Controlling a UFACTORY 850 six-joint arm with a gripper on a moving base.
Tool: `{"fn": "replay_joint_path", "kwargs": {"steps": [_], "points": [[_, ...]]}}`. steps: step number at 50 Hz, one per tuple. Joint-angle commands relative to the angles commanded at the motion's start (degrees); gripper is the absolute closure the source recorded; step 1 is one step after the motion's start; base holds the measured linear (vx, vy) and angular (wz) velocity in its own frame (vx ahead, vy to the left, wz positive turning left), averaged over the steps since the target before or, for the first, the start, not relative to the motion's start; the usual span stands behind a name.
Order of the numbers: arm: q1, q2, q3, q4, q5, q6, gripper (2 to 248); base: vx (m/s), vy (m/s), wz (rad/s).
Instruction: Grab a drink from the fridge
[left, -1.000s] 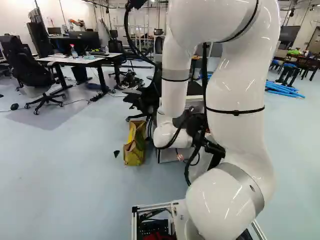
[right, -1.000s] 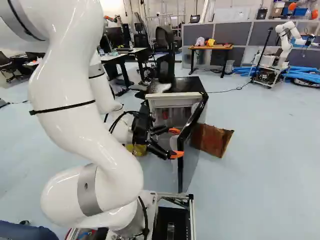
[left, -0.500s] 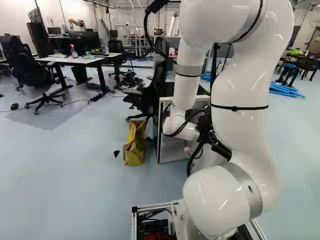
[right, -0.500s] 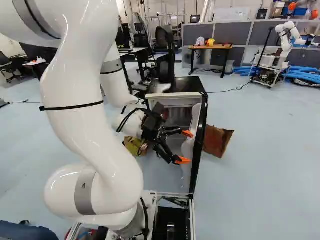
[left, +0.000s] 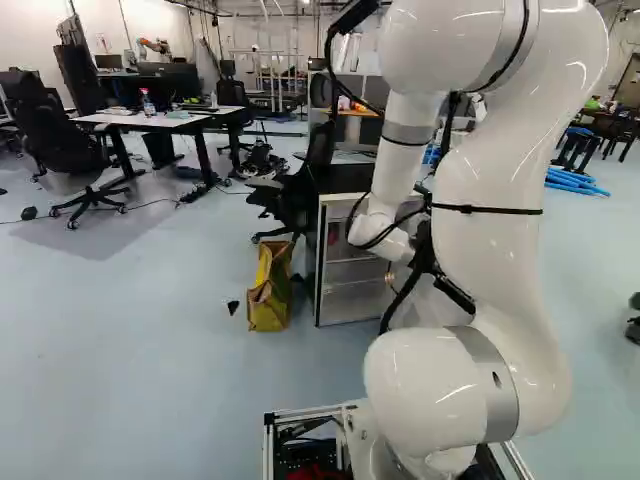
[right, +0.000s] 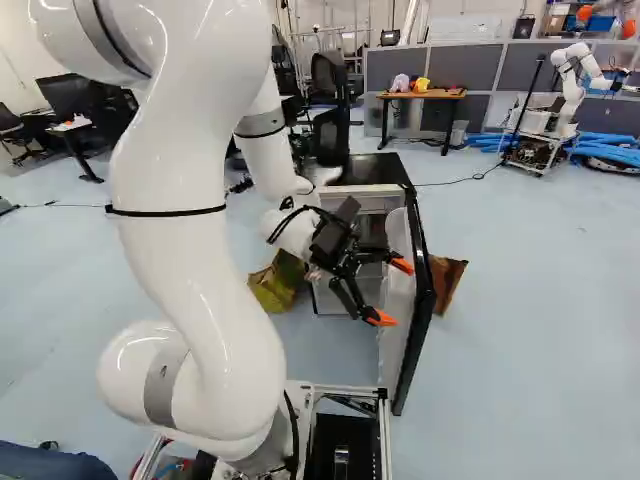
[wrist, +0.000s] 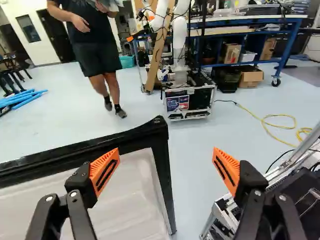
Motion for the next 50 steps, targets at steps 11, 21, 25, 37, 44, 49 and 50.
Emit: {"fn": "replay_joint_path", "kwargs": {"steps": [11, 21, 25, 37, 44, 49, 50], "points": [[-4.5, -1.3, -3.5, -0.7, 0.0, 0.0, 3, 0.000, 0.000, 0.000], [-8.2, -2.7, -6.7, -1.7, 0.0, 0.0, 3, 0.000, 0.000, 0.000], [-9.6, -3.2, -7.9, -2.2, 0.0, 0.0, 3, 0.000, 0.000, 0.000], [-13.4, -5.0, -11.7, -3.8, 0.0, 0.0, 3, 0.000, 0.000, 0.000], [-15.4, -6.0, -14.0, -4.7, 0.0, 0.0, 3, 0.000, 0.000, 0.000], [-16.8, -6.8, -15.6, -5.4, 0.0, 0.0, 3, 0.000, 0.000, 0.000], [-17.1, -6.9, -15.9, -5.5, 0.0, 0.0, 3, 0.000, 0.000, 0.000]]}}
